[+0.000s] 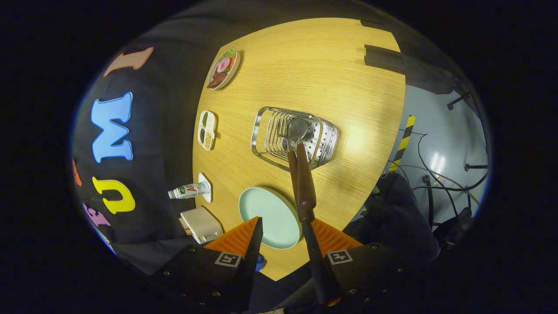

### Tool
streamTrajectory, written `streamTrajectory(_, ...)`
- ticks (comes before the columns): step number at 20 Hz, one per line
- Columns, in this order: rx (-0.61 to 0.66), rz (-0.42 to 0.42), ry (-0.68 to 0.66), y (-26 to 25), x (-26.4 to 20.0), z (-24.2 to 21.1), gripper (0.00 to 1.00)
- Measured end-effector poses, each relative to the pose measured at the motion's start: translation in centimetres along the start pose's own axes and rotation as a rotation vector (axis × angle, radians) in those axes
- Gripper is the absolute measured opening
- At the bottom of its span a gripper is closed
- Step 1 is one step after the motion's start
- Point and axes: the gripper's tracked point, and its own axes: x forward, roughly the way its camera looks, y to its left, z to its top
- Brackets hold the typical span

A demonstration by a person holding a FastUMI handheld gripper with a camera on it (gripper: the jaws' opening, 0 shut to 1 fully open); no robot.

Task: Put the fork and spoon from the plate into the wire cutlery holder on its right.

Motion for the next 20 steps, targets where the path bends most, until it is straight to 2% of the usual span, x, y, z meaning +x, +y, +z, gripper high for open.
streamTrajectory(5, -0.010, 0.001, -0.009, 0.0, -0.1, 0.4, 0.57)
streamTrajectory(10, -0.086, -0.008, -0.029, 1.0, -0.6, 0.4, 0.56)
streamTrajectory(13, -0.141, 0.030, -0.048, 3.1, -1.2, 0.5, 0.57)
streamTrajectory(16, -0.228, 0.092, -0.142, 5.9, -2.3, 2.0, 0.57)
streamTrajectory(20, -0.394, 0.144, -0.371, 9.8, -5.5, 5.4, 0.57)
